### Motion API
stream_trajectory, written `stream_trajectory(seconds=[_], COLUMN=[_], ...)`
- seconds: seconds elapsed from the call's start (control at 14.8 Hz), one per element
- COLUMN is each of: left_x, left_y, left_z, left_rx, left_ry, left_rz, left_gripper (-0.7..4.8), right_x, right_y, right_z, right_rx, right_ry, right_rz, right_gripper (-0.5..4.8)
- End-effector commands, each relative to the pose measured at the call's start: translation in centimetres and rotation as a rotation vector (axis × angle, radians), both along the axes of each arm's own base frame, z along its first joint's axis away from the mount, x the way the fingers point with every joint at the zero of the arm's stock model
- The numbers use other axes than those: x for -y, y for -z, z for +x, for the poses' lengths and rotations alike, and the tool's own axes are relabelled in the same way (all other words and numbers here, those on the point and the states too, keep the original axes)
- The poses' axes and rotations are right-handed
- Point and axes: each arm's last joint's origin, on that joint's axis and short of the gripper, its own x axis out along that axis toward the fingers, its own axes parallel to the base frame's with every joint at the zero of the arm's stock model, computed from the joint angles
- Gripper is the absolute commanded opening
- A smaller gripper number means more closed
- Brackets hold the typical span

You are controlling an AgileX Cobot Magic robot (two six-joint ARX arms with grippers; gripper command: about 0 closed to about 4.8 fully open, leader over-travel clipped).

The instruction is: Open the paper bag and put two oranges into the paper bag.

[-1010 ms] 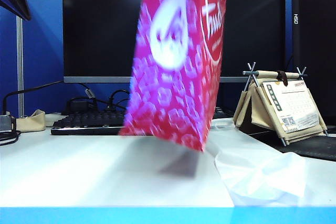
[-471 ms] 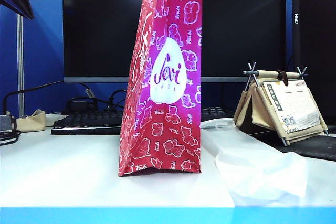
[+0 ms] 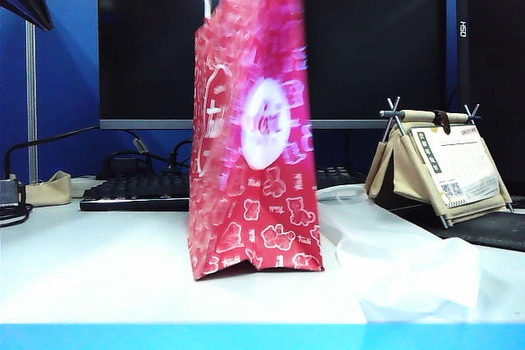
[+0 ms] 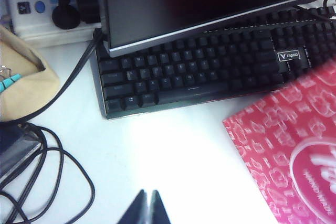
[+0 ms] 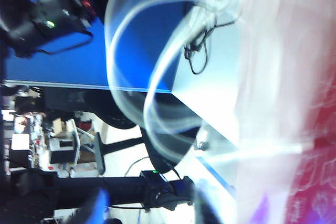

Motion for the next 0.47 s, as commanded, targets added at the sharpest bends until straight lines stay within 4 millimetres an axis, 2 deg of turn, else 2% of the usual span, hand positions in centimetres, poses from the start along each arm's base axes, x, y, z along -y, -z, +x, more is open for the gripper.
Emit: stream_trajectory(seconds=[0.07, 0.13, 0.2, 0.27, 0.34, 0.47], left_x=[0.0, 0.0, 0.0, -0.1, -0.5, -1.0], left_y=[-0.4, -0.4, -0.6, -1.0, -1.8, -5.3], left_z=[-0.1, 0.0, -0.2, -0.4, -1.0, -3.7], left_rx=[0.021, 0.025, 0.035, 0.054, 0.093, 0.278], left_ry=[0.001, 0.001, 0.001, -0.002, -0.017, -0.003], left_rz=[-0.005, -0.004, -0.004, -0.003, -0.003, -0.016], left_gripper=[0.21, 0.21, 0.21, 0.21, 0.2, 0.2], right_x=[0.6, 0.7, 1.8, 2.2, 3.1, 5.2], right_y=[-0.8, -1.2, -3.0, -4.7, -7.2, -11.7], right_z=[0.2, 0.2, -0.3, -1.3, -3.2, -8.0], right_rx=[0.045, 0.067, 0.201, 0.351, 0.557, 0.863], right_ry=[0.012, 0.013, 0.012, 0.011, 0.049, 0.19], right_rz=[0.032, 0.038, 0.044, 0.019, -0.042, -0.139], right_gripper=[2.12, 2.11, 1.56, 0.74, 0.35, 0.35])
